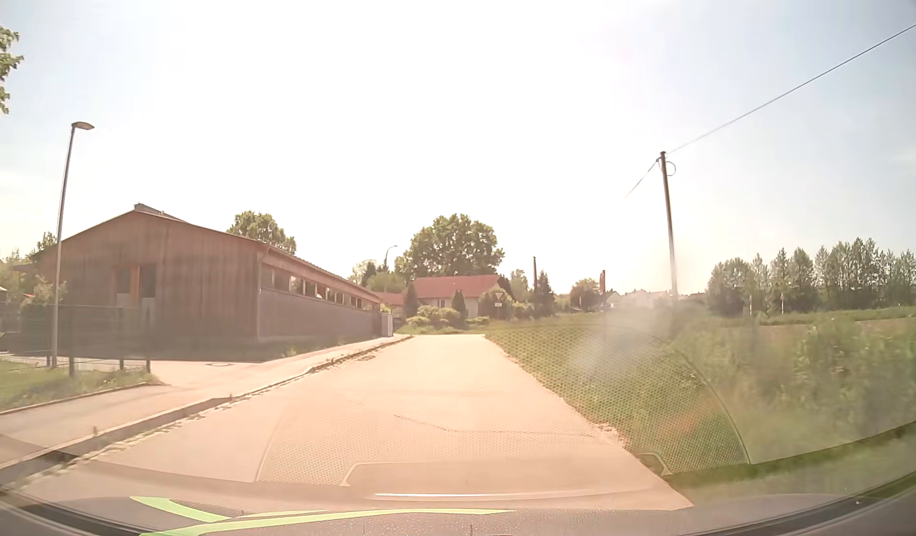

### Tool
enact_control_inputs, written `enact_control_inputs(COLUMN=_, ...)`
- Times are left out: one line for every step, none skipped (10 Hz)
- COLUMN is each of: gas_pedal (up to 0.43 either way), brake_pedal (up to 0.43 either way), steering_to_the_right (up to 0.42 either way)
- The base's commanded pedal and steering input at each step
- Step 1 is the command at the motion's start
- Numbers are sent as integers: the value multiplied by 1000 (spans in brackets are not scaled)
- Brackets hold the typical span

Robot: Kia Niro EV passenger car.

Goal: Follow the waypoints while adhering to traffic rules and regulations

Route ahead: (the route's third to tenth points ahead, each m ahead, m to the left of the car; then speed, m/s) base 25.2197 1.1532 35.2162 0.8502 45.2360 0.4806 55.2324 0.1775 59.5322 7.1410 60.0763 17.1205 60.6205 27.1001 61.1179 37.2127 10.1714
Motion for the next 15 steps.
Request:
enact_control_inputs(gas_pedal=118, brake_pedal=0, steering_to_the_right=11)
enact_control_inputs(gas_pedal=118, brake_pedal=0, steering_to_the_right=10)
enact_control_inputs(gas_pedal=118, brake_pedal=0, steering_to_the_right=7)
enact_control_inputs(gas_pedal=110, brake_pedal=0, steering_to_the_right=6)
enact_control_inputs(gas_pedal=110, brake_pedal=0, steering_to_the_right=6)
enact_control_inputs(gas_pedal=98, brake_pedal=0, steering_to_the_right=5)
enact_control_inputs(gas_pedal=59, brake_pedal=0, steering_to_the_right=5)
enact_control_inputs(gas_pedal=47, brake_pedal=0, steering_to_the_right=5)
enact_control_inputs(gas_pedal=28, brake_pedal=0, steering_to_the_right=5)
enact_control_inputs(gas_pedal=0, brake_pedal=0, steering_to_the_right=5)
enact_control_inputs(gas_pedal=0, brake_pedal=0, steering_to_the_right=4)
enact_control_inputs(gas_pedal=0, brake_pedal=0, steering_to_the_right=4)
enact_control_inputs(gas_pedal=0, brake_pedal=0, steering_to_the_right=4)
enact_control_inputs(gas_pedal=0, brake_pedal=0, steering_to_the_right=4)
enact_control_inputs(gas_pedal=0, brake_pedal=0, steering_to_the_right=3)
